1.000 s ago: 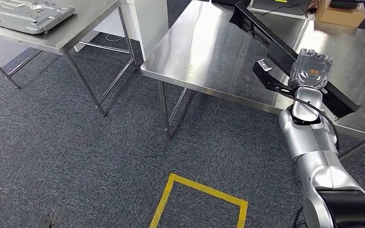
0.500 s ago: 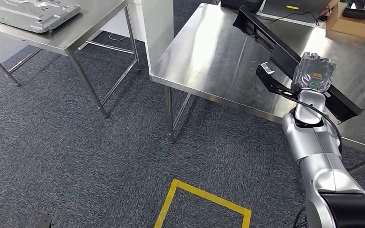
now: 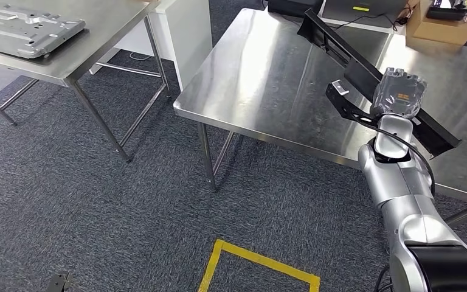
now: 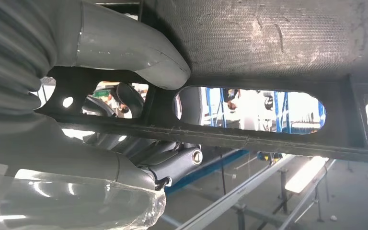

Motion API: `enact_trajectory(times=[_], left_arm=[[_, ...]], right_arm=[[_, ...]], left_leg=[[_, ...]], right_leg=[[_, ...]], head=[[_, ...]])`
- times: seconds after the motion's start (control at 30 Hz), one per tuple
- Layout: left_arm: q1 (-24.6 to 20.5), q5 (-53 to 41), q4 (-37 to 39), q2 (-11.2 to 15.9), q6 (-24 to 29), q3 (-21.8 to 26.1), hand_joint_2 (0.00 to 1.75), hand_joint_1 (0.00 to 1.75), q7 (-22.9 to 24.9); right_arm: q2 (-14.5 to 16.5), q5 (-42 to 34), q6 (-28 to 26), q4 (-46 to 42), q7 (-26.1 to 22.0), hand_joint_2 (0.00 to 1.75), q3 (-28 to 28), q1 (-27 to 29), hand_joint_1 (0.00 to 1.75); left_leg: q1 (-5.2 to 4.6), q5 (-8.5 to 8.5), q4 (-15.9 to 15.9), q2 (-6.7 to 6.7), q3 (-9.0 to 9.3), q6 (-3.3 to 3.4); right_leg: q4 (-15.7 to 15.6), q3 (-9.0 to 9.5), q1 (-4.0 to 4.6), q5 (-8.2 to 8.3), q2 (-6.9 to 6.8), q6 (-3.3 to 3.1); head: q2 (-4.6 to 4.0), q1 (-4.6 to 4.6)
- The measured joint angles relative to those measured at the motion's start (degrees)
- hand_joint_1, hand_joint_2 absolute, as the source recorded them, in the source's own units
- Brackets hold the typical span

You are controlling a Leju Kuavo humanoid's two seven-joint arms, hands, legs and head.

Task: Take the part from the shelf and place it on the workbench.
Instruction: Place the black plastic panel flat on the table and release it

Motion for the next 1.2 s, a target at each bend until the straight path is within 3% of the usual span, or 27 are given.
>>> enact_trajectory(times=[0.07, 0.2, 0.27, 0.33, 0.37, 0.4, 0.43, 0.5, 0.53, 0.57, 0.63, 0.7, 0.77, 0.83, 0.9, 0.93, 0.97, 1.0, 1.07, 1.2], left_arm=[[-0.1, -0.1, 0.0, 0.1, 0.0, 0.0, 1.75, 0.00, 0.0], [-0.2, -0.3, 0.0, 0.4, 0.1, 0.2, 1.75, 0.00, -0.1], [-0.3, -0.3, 0.0, 0.3, 0.1, 0.2, 1.75, 0.00, -0.1], [-0.4, -0.3, 0.0, 0.2, 0.0, 0.2, 1.75, 0.00, -0.1], [-0.4, -0.3, 0.0, 0.1, 0.0, 0.2, 1.75, 0.00, -0.1], [-0.4, -0.3, 0.0, 0.0, 0.0, 0.2, 1.75, 0.00, -0.1], [-0.4, -0.3, 0.0, 0.0, 0.0, 0.2, 1.75, 0.00, -0.1], [-0.4, -0.4, 0.0, -0.1, 0.0, 0.2, 1.75, 0.00, -0.1], [-0.5, -0.5, 0.0, -0.1, 0.1, 0.2, 1.75, 0.00, -0.1], [-0.5, -0.6, 0.1, -0.1, 0.2, 0.2, 1.75, 0.00, -0.1], [-0.6, -0.6, 0.1, -0.1, 0.3, 0.2, 1.75, 0.00, -0.1], [-0.8, -0.7, 0.2, 0.0, 0.5, 0.2, 1.75, 0.00, -0.1], [-1.0, -0.7, 0.2, 0.1, 0.5, 0.1, 1.75, 0.00, -0.2], [-1.1, -0.7, 0.4, 0.1, 0.6, 0.1, 1.75, 0.00, -0.2], [-1.0, -0.7, 0.6, 0.1, 0.6, 0.1, 1.75, 0.00, -0.2], [-1.0, -0.7, 0.6, 0.1, 0.6, 0.1, 1.75, 0.00, -0.2], [-1.0, -0.8, 0.7, 0.1, 0.6, 0.1, 1.75, 0.00, -0.2], [-1.0, -0.8, 0.7, 0.1, 0.6, 0.1, 1.75, 0.00, -0.2], [-1.1, -0.8, 0.7, 0.3, 0.6, 0.1, 1.75, 0.00, -0.2], [-1.2, -0.9, 0.9, 0.5, 0.7, 0.2, 1.75, 0.00, -0.3]], right_arm=[[0.0, 0.0, 0.0, 0.0, 0.0, 1.75, 0.0, -0.1, 1.75], [-0.3, 0.0, 0.0, -0.1, 0.0, 1.75, 0.0, 0.0, 1.75], [-0.4, 0.0, 0.0, -0.2, 0.0, 1.75, 0.1, -0.2, 1.75], [-0.6, 0.0, 0.0, -0.2, 0.0, 1.75, 0.2, -0.2, 1.75], [-0.7, 0.0, 0.0, -0.1, 0.0, 1.75, 0.2, 0.0, 1.75], [-0.7, 0.0, 0.0, -0.1, 0.0, 1.75, 0.2, 0.2, 1.75], [-0.8, 0.0, 0.0, -0.1, 0.0, 1.75, 0.2, 0.3, 1.75], [-0.9, 0.0, 0.0, -0.1, 0.0, 1.75, 0.3, 0.3, 1.75], [-1.0, 0.0, 0.0, -0.1, 0.0, 1.75, 0.3, 0.3, 1.75], [-1.1, 0.0, 0.0, -0.1, 0.0, 1.75, 0.3, 0.3, 1.75], [-1.2, 0.0, 0.0, 0.0, 0.0, 1.75, 0.3, 0.3, 1.75], [-1.3, 0.0, -0.1, 0.0, 0.0, 1.75, 0.3, 0.3, 1.75], [-1.4, 0.0, -0.1, 0.0, 0.0, 1.75, 0.3, 0.0, 1.75], [-1.4, 0.0, -0.1, 0.0, 0.0, 1.75, 0.3, -0.1, 1.75], [-1.4, 0.0, -0.1, 0.0, 0.0, 1.75, 0.3, 0.1, 1.75], [-1.3, 0.0, -0.1, 0.0, 0.0, 1.75, 0.3, 0.2, 1.75], [-1.3, 0.0, -0.2, 0.0, 0.0, 1.75, 0.3, 0.2, 1.75], [-1.3, 0.0, -0.2, 0.0, 0.0, 1.75, 0.3, 0.2, 1.75], [-1.3, 0.0, -0.3, 0.0, 0.0, 1.75, 0.3, 0.0, 1.75], [-1.3, 0.0, -0.5, 0.0, 0.0, 1.75, 0.3, -0.3, 1.75]], left_leg=[[-0.53, 2.05, -5.1, -0.03, 2.12, 1.02], [-0.68, 1.70, -7.0, 0.03, 4.49, 2.31], [-0.44, 1.62, -7.6, -0.01, 5.66, 2.76], [-0.46, 1.03, -7.7, -0.13, 6.17, 2.98], [-0.44, 0.66, -7.7, -0.19, 6.50, 2.97], [-0.40, 0.26, -7.6, -0.26, 6.89, 2.87], [-0.33, -0.17, -7.6, -0.31, 7.36, 2.70], [-0.22, -1.24, -7.2, -0.37, 8.31, 2.13], [-0.21, -1.78, -6.9, -0.38, 8.58, 1.76], [-0.24, -2.25, -6.7, -0.36, 8.67, 1.36], [-0.33, -2.78, -6.3, -0.30, 8.77, 0.69], [-0.24, -3.20, -5.2, -0.18, 8.43, 0.18], [0.06, -4.35, -0.4, -0.06, 5.64, -0.46], [0.40, -6.87, 7.2, -0.01, 0.71, -1.13], [0.63, -7.80, 10.7, 0.02, -2.78, -1.42], [0.69, -6.41, 9.4, 0.02, -2.95, -1.38], [0.71, -3.85, 6.1, 0.03, -2.08, -1.25], [0.70, -0.84, 1.8, 0.03, -0.56, -1.03], [0.42, 2.30, -4.6, 0.07, 2.04, -0.50], [0.06, 2.26, -6.2, 0.02, 3.18, 0.70]], right_leg=[[-0.3, 0.59, 0.09, -0.69, 0.11, 0.42], [1.4, 0.78, 0.27, -0.86, 0.04, 1.73], [6.3, -2.04, 0.07, -2.09, -0.07, 1.90], [13.4, -6.84, -0.09, -4.21, -0.08, 2.15], [15.5, -8.76, -0.25, -4.94, -0.09, 2.45], [15.6, -9.75, -0.44, -4.80, -0.11, 2.95], [13.5, -9.60, -0.68, -3.47, -0.15, 3.63], [5.5, -7.26, -1.14, 1.29, -0.45, 4.92], [2.1, -6.14, -1.17, 2.80, -0.65, 4.80], [0.0, -5.29, -0.98, 3.80, -0.80, 4.28], [-0.7, -4.75, -0.67, 3.69, -0.76, 2.49], [-0.7, -4.06, -0.98, 3.78, -0.56, 1.69], [-0.7, -3.16, -1.18, 3.33, -0.49, 1.01], [-0.8, -2.48, -1.05, 2.64, -0.47, 0.40], [-0.7, -1.70, -0.94, 1.89, -0.37, 0.32], [-0.7, -1.18, -0.92, 1.50, -0.30, 0.41], [-0.7, -0.60, -0.92, 1.07, -0.23, 0.52], [-0.8, 0.00, -0.91, 0.64, -0.20, 0.70], [-0.8, 0.67, -0.76, -0.03, -0.13, 1.17], [-0.6, 0.55, -0.59, -1.01, -0.13, 2.37]], head=[[0.00, 0.03], [0.00, 0.07], [-0.01, 0.28], [-0.01, 0.47], [-0.01, 0.50], [-0.01, 0.52], [0.00, 0.51], [0.00, 0.57], [0.00, 0.61], [0.00, 0.65], [-0.01, 0.56], [0.00, 0.37], [0.00, 0.09], [-0.01, -0.14], [0.00, -0.20], [0.00, -0.24], [0.00, -0.25], [0.00, -0.27], [-0.01, -0.24], [-0.01, -0.23]])
